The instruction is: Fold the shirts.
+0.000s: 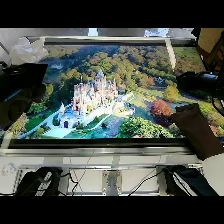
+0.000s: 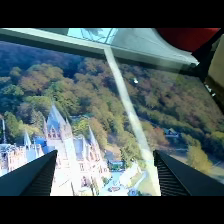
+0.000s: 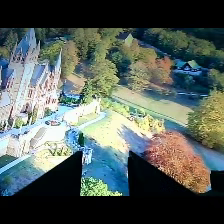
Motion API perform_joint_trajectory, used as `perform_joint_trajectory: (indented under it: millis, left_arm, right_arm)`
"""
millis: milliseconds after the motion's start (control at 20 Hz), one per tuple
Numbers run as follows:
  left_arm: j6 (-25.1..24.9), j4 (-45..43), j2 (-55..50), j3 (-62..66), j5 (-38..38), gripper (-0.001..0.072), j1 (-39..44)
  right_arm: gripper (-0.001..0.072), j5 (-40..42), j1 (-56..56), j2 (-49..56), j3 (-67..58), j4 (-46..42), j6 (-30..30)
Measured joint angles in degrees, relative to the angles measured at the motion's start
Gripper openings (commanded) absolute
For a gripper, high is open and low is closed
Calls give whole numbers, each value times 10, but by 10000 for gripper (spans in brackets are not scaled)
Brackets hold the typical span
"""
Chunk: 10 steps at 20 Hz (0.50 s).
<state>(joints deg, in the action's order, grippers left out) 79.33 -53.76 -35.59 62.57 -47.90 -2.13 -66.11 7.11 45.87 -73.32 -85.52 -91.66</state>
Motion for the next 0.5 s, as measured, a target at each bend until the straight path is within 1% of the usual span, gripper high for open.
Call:
perform_joint_trajectory:
  millis: [150, 300, 350, 400, 450, 500]
  left_arm:
    - [0, 12, 0, 0, 15, 692, 0]
    - [0, 16, 0, 0, 53, 688, 0]
    - [0, 16, 0, 0, 66, 635, 0]
    - [1, 12, 0, 0, 78, 434, 0]
    - [1, -3, -1, 0, 86, 279, 0]
    - [0, -29, -2, 0, 90, 278, 0]
  right_arm:
    - [344, -7, 0, 0, 0, 6, 0]
    - [344, -1, 0, 0, 0, 3, 0]
    - [343, 2, 0, 0, 0, 2, 0]
    - [344, 6, 0, 0, 0, 2, 0]
    - [343, 9, 0, 0, 0, 2, 0]
    - [344, 10, 0, 1, 0, 3, 0]
